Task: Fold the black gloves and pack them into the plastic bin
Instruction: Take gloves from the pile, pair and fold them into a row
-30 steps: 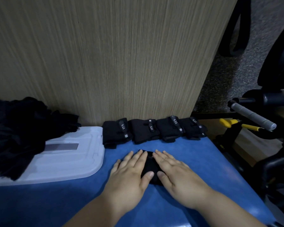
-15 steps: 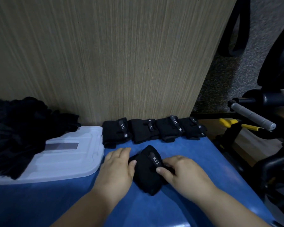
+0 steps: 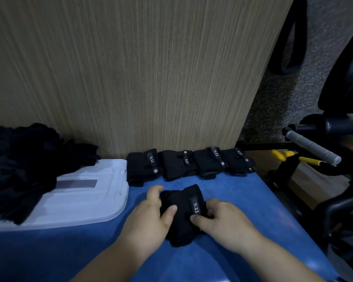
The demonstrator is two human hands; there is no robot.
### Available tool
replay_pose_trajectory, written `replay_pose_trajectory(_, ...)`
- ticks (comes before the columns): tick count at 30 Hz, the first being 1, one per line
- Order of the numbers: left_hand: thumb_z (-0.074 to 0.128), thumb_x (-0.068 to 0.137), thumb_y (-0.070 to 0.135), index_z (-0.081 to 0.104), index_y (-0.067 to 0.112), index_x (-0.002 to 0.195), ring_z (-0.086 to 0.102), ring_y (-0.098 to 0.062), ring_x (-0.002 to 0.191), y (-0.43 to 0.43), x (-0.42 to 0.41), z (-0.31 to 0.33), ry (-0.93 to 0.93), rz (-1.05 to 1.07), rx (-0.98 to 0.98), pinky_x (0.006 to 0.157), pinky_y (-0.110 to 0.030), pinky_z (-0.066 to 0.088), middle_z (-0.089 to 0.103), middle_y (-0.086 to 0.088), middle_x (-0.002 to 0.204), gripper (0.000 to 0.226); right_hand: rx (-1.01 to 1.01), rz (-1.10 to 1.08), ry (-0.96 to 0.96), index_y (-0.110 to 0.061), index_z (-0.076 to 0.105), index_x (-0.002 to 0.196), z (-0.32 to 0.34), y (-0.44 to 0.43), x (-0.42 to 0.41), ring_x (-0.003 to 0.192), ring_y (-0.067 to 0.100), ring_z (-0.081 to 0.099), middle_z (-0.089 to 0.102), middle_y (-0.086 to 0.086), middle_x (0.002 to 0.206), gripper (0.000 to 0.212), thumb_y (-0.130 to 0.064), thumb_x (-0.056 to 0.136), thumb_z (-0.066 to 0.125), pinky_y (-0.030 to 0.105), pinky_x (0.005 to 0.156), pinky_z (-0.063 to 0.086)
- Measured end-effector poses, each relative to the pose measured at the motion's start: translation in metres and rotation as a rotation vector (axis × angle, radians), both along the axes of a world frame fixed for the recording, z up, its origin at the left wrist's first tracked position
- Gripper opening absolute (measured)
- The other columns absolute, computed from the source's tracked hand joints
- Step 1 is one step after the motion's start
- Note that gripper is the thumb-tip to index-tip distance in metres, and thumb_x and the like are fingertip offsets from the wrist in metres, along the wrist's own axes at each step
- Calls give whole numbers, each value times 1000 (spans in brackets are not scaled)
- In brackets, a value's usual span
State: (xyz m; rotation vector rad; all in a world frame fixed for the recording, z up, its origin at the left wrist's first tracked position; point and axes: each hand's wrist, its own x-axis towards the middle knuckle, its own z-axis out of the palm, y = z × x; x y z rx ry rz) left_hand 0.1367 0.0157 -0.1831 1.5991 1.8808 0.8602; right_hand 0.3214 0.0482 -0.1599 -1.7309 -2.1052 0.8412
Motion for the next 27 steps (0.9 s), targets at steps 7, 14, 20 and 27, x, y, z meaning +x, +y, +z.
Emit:
replay_pose_trajectory(7, 57, 94, 23, 25, 36, 139, 60, -11, 104, 0, 11, 10, -411, 75, 53, 81, -19, 49, 56, 9, 116, 56, -47, -13, 239, -24, 57, 89, 0, -1, -5, 73, 6, 66, 69, -5, 76, 22, -44, 82, 66, 30, 72, 55)
replay_pose_trajectory(14, 62, 92, 20, 33, 36, 134, 66, -16, 97, 2, 13, 5, -788, 161, 37, 79, -32, 54, 61, 2, 115, 54, -172, -97, 642, -13, 55, 100, 4, -7, -18, 67, 9, 66, 68, 3, 86, 14, -22, 92, 62, 20, 56, 50)
replay_pose_trajectory(20, 60, 93, 18, 40, 27, 127, 71, -11, 83, 1, 10, 9, -884, 161, 42, 67, -26, 51, 73, 6, 95, 40, -144, -146, 793, -12, 57, 99, 1, -4, -31, 80, 25, 70, 72, 5, 88, 10, -16, 91, 63, 38, 68, 59)
replay_pose_trajectory(27, 58, 93, 8, 44, 28, 122, 66, -12, 92, 8, -7, 28, -965, 243, 177, 71, -27, 52, 66, 3, 104, 37, -129, -161, 921, -13, 59, 94, 8, 2, -62, 72, 18, 67, 72, 8, 82, 6, -13, 90, 63, 36, 65, 56)
